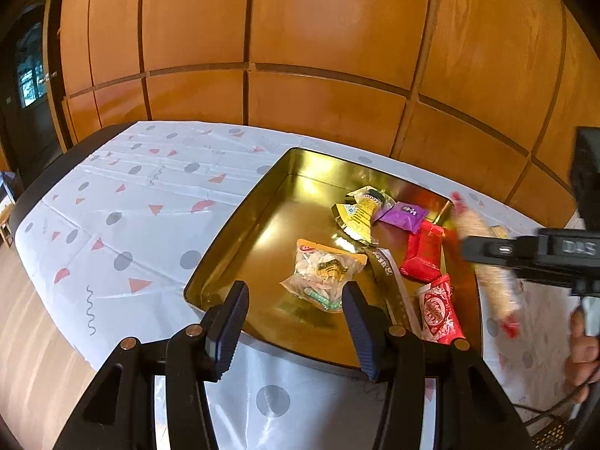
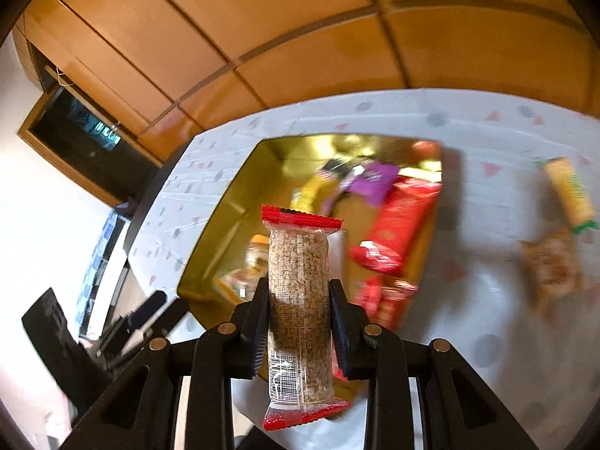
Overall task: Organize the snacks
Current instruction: 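Carry the grain bar into the tin and open the right gripper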
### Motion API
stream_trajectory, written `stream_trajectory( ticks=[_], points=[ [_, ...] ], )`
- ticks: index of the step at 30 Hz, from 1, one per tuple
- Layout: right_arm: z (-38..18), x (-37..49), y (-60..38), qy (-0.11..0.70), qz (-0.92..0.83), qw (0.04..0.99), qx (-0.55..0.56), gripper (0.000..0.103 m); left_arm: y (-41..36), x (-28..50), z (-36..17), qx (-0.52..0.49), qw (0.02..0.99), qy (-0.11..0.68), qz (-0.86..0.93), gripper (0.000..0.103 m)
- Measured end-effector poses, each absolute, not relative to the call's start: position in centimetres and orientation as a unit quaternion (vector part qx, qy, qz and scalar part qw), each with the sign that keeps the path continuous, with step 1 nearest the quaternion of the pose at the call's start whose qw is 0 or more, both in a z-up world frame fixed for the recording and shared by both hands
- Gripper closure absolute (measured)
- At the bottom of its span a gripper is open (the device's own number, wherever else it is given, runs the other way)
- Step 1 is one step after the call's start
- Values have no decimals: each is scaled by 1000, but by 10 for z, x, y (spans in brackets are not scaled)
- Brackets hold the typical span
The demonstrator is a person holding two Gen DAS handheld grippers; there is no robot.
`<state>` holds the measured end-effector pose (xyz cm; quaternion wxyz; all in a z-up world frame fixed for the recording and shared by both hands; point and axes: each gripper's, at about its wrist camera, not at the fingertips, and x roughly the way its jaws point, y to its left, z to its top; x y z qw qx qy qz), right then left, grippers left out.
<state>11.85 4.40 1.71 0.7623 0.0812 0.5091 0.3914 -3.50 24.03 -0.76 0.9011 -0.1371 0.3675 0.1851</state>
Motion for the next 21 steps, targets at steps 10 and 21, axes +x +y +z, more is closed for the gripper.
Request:
stream_trajectory(
  ticks=[10,21],
  points=[
    [-32,129,111,563,377,728,104,70,255,-43,-19,-152,892,374,203,51],
    [-12,119,75,521,380,761,75,67,235,-34,-17,-137,898,378,181,51]
  ],
)
